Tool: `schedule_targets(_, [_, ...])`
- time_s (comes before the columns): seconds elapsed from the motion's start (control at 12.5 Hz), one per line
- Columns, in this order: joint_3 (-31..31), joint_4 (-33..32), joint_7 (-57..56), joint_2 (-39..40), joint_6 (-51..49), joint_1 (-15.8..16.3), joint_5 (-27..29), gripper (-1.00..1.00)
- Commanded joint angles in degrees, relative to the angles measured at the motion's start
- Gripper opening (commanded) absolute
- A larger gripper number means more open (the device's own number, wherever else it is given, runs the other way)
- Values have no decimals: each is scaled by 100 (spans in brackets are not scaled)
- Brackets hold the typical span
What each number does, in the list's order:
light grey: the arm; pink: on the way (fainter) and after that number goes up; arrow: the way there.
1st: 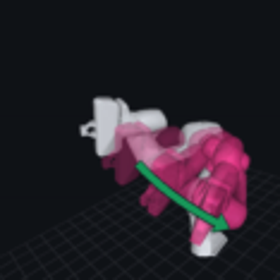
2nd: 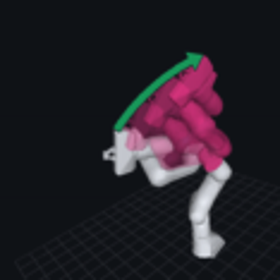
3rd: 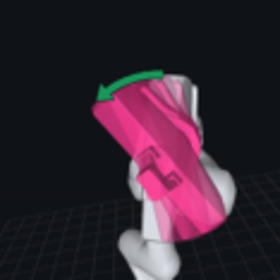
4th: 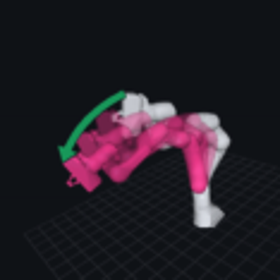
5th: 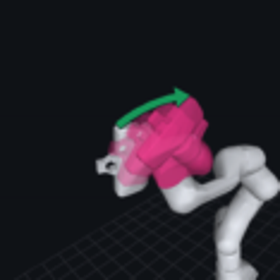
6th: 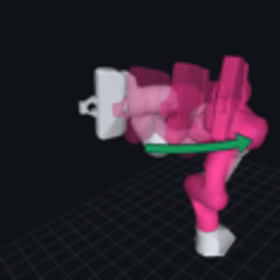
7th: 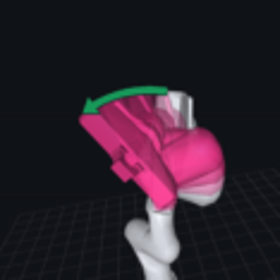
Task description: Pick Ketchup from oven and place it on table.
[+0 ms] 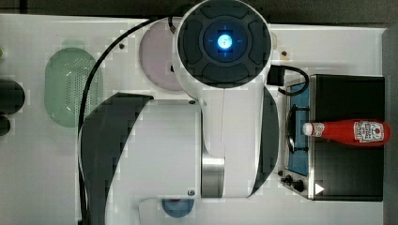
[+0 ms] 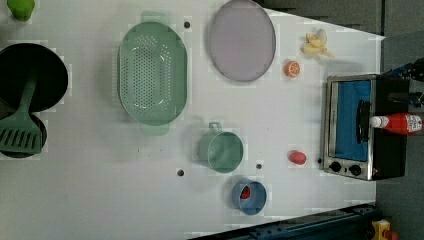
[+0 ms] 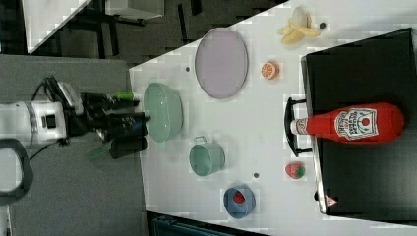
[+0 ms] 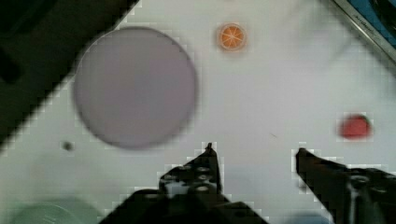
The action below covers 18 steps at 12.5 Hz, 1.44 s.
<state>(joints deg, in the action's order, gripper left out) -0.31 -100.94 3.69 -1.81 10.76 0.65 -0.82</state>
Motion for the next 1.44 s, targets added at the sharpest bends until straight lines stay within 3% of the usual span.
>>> schedule_targets(0.08, [-113,-1063,262,-1856,-856,-66,-66,58])
schedule_targets(0.24, [-128,-1063,262,-1854,-843,-73,-70,99])
schedule_targets(0.8, [-1041,-1058,262,-1622,-552,-388,-89,100])
schedule_targets(1.44, [-2672,-1010,262,-328,1309,-519,-88,100])
